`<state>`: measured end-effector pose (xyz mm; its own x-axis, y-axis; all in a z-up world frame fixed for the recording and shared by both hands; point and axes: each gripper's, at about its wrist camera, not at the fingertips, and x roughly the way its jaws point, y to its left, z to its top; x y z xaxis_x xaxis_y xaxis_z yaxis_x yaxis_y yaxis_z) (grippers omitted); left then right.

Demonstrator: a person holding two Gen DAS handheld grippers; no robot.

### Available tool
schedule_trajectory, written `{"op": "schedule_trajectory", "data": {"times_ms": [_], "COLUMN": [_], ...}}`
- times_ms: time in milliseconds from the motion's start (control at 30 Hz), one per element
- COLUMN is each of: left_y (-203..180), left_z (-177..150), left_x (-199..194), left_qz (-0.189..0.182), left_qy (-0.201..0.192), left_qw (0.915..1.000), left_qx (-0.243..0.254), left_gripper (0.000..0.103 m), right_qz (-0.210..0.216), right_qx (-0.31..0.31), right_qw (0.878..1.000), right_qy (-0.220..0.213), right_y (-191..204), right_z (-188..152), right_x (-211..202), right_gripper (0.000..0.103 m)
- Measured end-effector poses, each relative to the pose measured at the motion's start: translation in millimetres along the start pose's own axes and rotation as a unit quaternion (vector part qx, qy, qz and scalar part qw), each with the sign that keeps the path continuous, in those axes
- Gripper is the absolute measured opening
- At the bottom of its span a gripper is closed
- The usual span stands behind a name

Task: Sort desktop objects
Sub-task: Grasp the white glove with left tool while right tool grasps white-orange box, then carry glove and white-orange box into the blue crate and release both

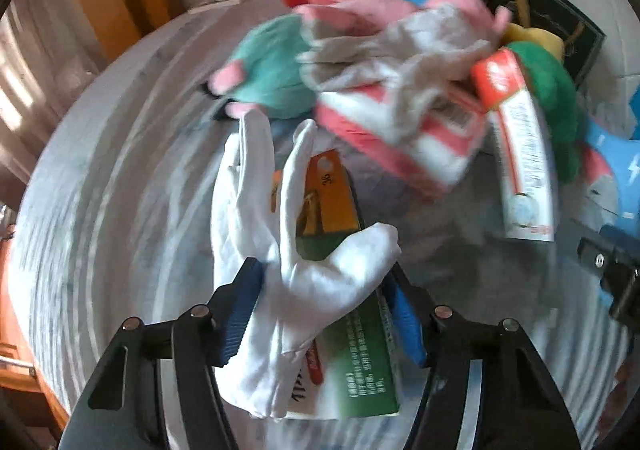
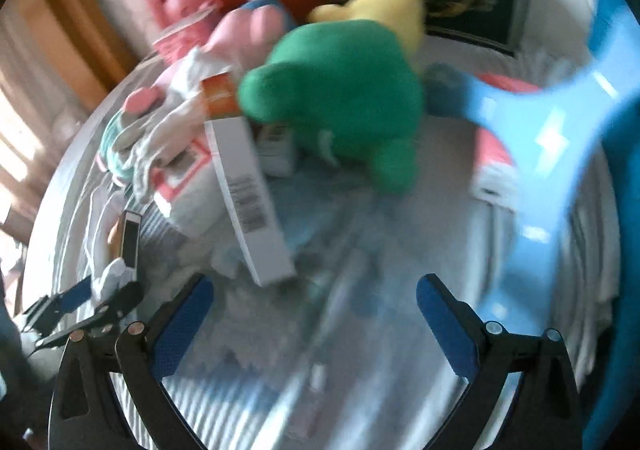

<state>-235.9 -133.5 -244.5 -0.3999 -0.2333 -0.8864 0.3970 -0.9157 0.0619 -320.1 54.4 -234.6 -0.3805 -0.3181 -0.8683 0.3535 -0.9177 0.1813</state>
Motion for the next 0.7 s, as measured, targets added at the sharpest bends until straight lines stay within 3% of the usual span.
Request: {"op": "schedule_trajectory", "data": {"times_ms": [133, 233, 267, 300, 333, 367, 400, 533, 700], "left_y": [12.6, 13.6, 12.8, 12.4, 13.2, 16.4, 21.2, 41.6, 62.2], "left_z": [6.5, 7.6, 7.7, 7.3, 11.0, 11.9, 13.1, 8.7, 16.0], "left_x": [7.5, 3.2, 0.9, -2.3, -3.5, -1.6, 2.6, 7.2, 16.2], "left_qz": [0.006, -0.001, 0.001, 0.004, -0.005, -0.018, -0.029, 0.005, 0.005], "left_qy": [-0.008, -0.023, -0.028, -0.034, -0.031, -0.021, -0.014, -0.015, -0.02], "left_qw": [1.0, 0.9997, 0.9995, 0.9992, 0.9992, 0.9995, 0.9995, 0.9998, 0.9997], "left_qx": [0.001, 0.011, 0.016, 0.022, 0.023, 0.016, 0.007, -0.011, -0.016], "left_gripper": [0.061, 0.048, 0.045, 0.033, 0.005, 0.005, 0.005, 0.006, 0.007], "right_qz": [-0.003, 0.002, 0.005, 0.004, 0.002, 0.006, 0.008, 0.01, 0.006], "right_qx": [-0.034, -0.037, -0.038, -0.04, -0.043, -0.044, -0.046, -0.063, -0.075], "right_qw": [0.999, 0.999, 0.999, 0.999, 0.999, 0.999, 0.999, 0.998, 0.997], "right_qy": [-0.003, 0.002, 0.003, 0.004, 0.008, 0.011, 0.012, 0.003, -0.001], "right_y": [18.9, 24.8, 26.2, 28.5, 31.0, 32.7, 35.7, 46.1, 52.9], "right_z": [14.9, 24.7, 28.0, 29.4, 30.4, 30.8, 30.0, 21.5, 9.6], "right_x": [13.8, 28.3, 32.6, 35.4, 37.8, 39.2, 37.5, 19.1, 2.0], "right_gripper": [0.094, 0.081, 0.066, 0.043, 0.03, 0.025, 0.024, 0.023, 0.023]}}
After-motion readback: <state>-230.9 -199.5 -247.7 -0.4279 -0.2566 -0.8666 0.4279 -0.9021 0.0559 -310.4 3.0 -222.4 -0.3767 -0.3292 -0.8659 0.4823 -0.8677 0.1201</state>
